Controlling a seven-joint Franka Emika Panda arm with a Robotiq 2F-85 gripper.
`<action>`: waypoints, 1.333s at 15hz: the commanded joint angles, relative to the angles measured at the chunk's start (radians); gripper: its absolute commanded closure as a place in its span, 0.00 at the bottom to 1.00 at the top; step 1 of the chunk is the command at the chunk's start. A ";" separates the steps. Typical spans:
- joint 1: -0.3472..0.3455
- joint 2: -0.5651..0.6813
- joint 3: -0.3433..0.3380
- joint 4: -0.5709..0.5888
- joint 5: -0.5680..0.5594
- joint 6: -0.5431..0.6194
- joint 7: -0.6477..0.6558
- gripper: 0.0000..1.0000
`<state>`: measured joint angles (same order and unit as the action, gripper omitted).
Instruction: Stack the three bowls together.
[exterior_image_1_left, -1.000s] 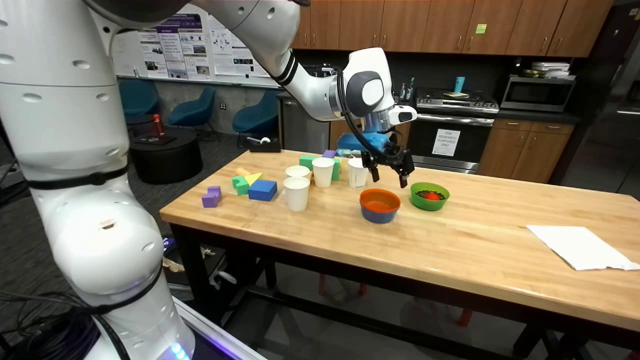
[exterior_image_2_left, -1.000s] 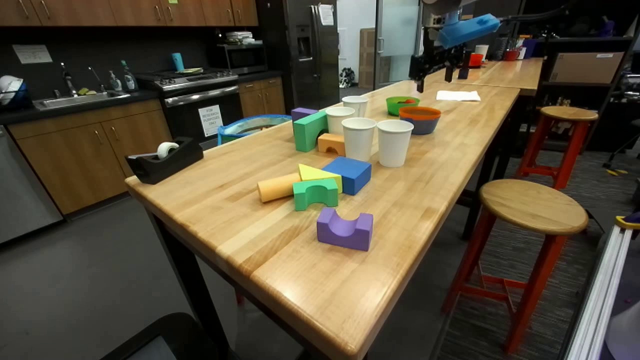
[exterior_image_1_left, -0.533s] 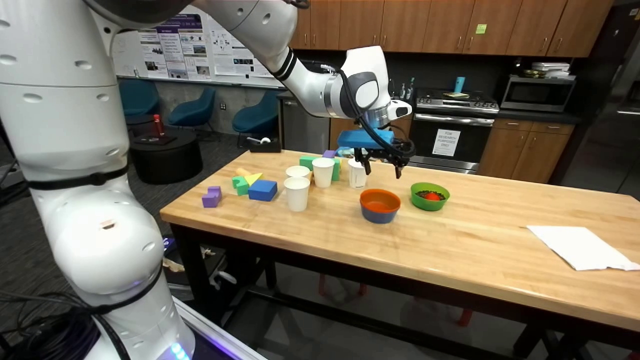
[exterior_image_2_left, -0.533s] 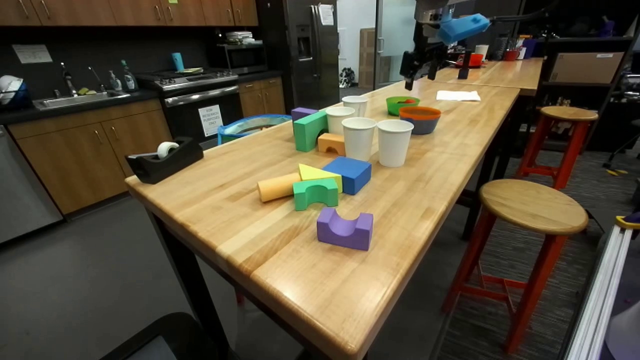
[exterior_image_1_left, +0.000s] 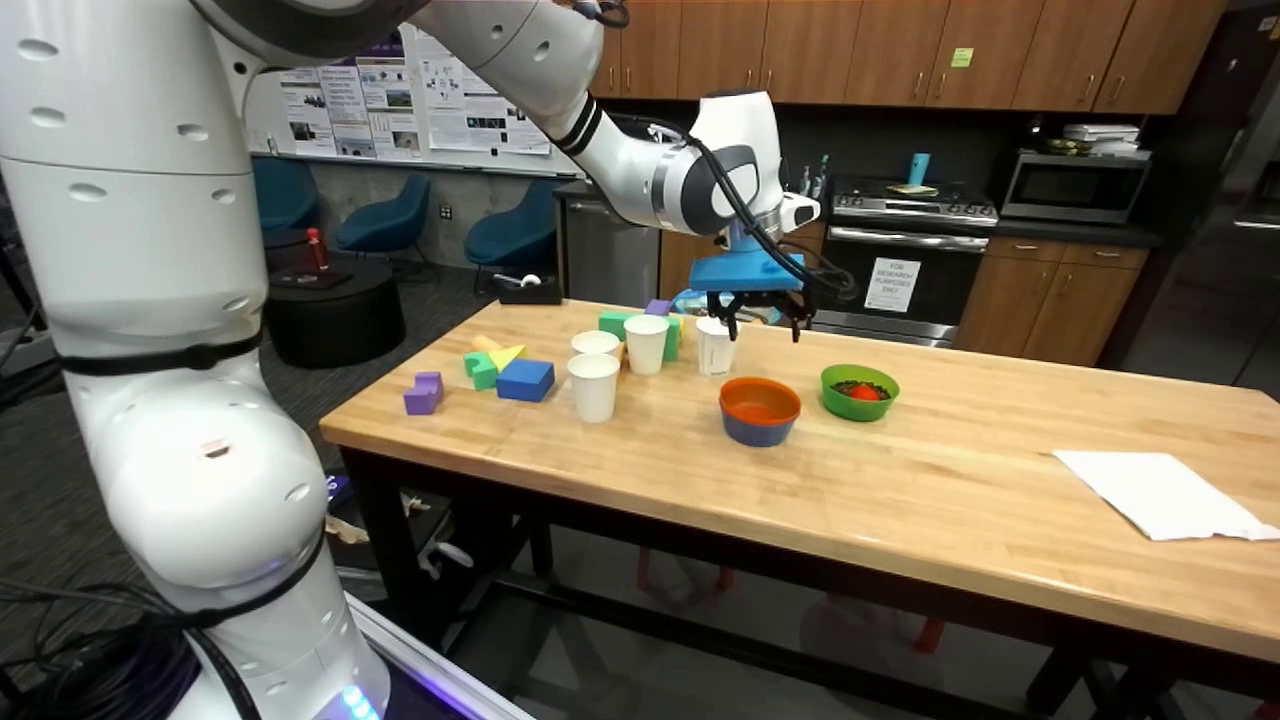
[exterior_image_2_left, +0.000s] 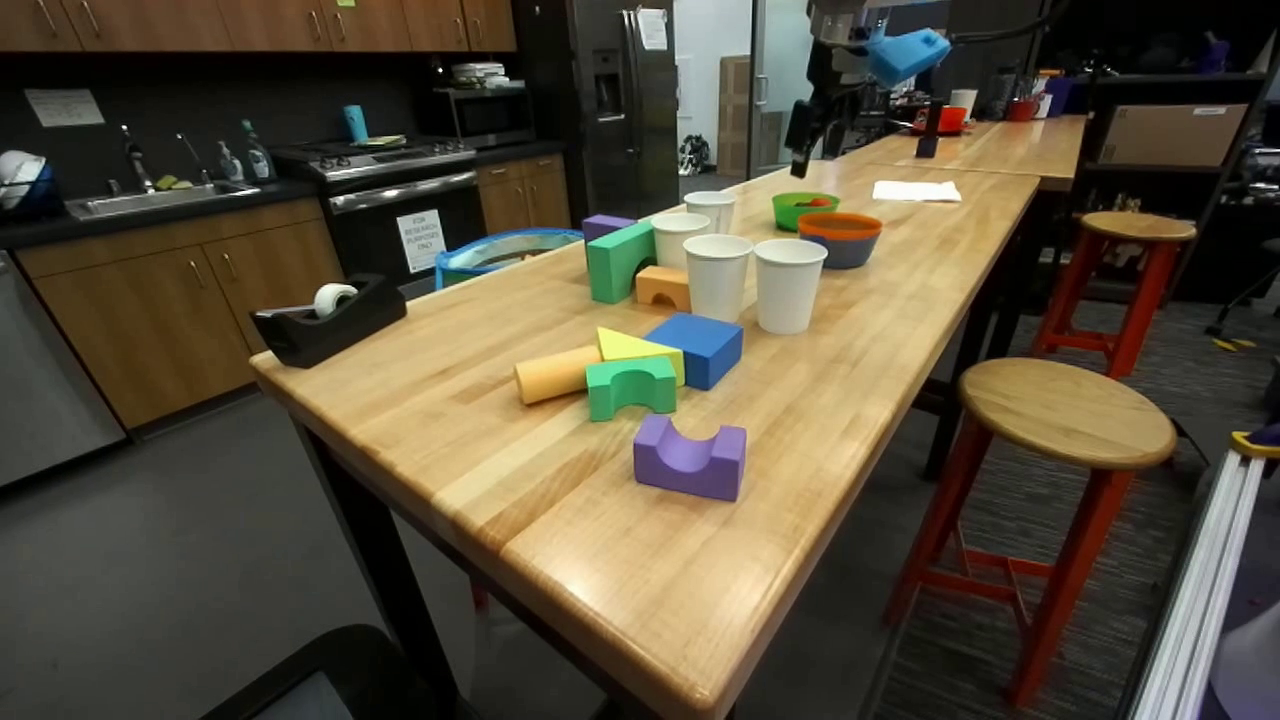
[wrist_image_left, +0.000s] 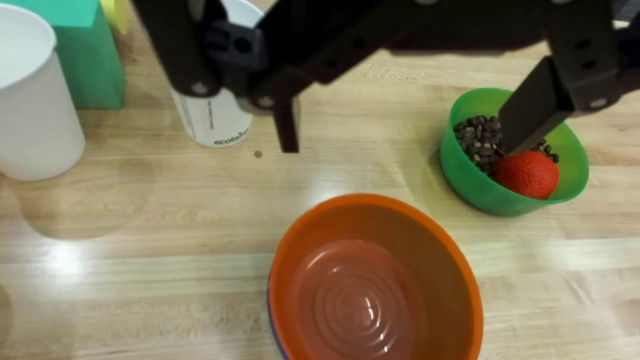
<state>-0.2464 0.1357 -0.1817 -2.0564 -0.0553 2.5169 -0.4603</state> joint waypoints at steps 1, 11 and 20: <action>-0.001 0.000 0.001 0.001 -0.002 0.000 0.003 0.00; -0.037 0.145 0.047 0.183 0.102 -0.130 -0.295 0.00; -0.112 0.362 0.071 0.536 0.200 -0.404 -0.349 0.00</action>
<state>-0.3214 0.4155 -0.1279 -1.6481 0.1213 2.1950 -0.7939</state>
